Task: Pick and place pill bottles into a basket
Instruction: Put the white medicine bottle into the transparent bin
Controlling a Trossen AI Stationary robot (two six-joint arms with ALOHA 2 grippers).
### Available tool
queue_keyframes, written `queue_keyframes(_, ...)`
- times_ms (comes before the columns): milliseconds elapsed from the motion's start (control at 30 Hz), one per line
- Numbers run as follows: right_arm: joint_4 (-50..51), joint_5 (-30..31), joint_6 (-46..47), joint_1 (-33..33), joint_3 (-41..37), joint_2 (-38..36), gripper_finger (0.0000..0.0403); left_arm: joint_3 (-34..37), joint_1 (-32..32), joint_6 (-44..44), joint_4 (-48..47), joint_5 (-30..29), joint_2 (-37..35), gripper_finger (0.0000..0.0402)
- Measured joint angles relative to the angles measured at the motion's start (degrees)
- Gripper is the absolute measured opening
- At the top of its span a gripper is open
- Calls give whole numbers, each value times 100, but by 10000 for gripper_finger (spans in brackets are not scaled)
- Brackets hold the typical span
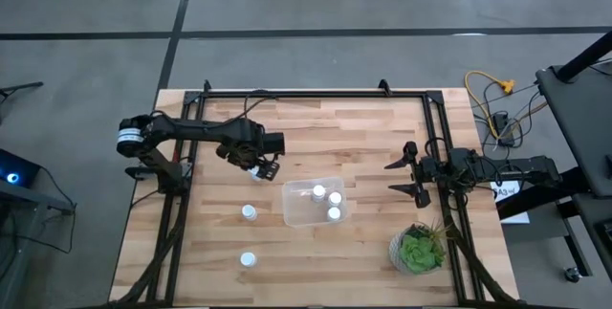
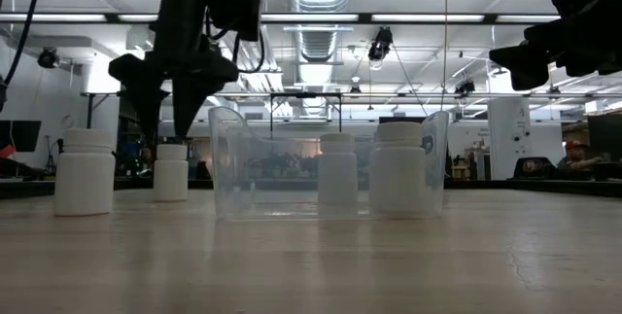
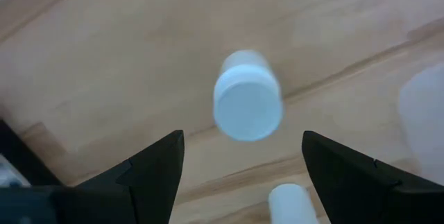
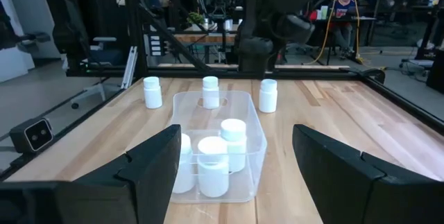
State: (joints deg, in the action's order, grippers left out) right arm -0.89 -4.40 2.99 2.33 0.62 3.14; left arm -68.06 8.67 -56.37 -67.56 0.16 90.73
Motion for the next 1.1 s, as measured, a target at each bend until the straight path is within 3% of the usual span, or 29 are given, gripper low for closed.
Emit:
queue_keyframes(433, 0, -2, 8, 2, 0, 2, 265, 206, 0, -29, 612, 123, 62, 274)
queue_keyframes(1100, 0, 0, -7, 0, 0, 2, 265, 215, 0, -23, 672, 166, 438, 274)
